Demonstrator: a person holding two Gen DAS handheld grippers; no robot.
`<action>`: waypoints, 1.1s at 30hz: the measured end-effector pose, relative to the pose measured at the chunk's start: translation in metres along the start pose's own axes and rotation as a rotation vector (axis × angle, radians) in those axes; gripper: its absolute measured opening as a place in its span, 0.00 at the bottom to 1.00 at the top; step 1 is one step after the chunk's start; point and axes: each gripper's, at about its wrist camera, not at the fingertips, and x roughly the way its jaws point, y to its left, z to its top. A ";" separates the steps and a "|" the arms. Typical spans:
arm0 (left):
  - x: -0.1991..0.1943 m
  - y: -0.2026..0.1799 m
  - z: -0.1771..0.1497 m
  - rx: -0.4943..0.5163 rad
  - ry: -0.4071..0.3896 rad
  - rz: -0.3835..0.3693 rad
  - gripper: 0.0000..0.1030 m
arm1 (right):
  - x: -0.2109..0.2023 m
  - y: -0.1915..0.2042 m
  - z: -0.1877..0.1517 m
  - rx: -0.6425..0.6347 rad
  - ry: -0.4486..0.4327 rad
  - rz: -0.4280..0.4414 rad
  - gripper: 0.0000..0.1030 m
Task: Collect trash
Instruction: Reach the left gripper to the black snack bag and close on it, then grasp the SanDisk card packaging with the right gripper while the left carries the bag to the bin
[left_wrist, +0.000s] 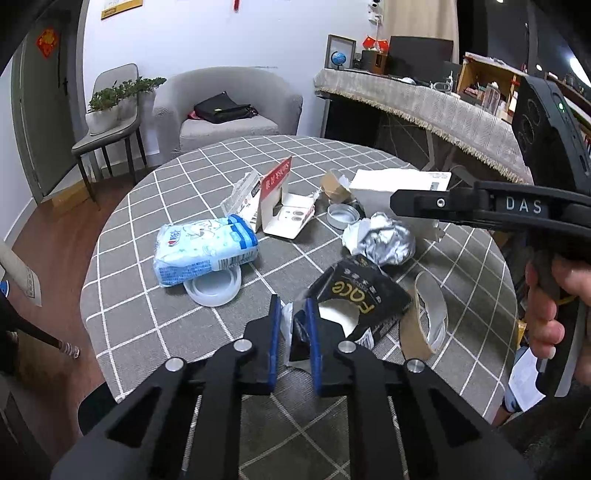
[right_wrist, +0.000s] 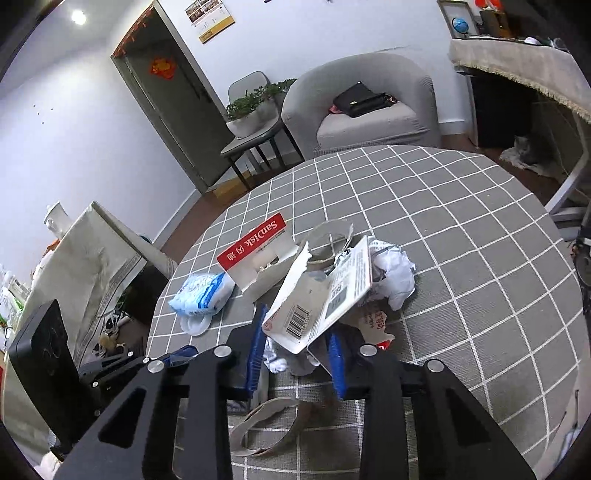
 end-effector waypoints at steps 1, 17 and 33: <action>-0.002 0.002 0.001 -0.012 -0.006 -0.003 0.13 | -0.001 0.002 0.000 -0.003 -0.003 0.003 0.27; -0.041 0.024 0.009 -0.071 -0.104 0.006 0.05 | -0.023 0.036 0.013 -0.050 -0.091 0.059 0.26; -0.092 0.079 0.004 -0.154 -0.188 0.101 0.02 | -0.005 0.105 0.012 -0.178 -0.071 0.153 0.26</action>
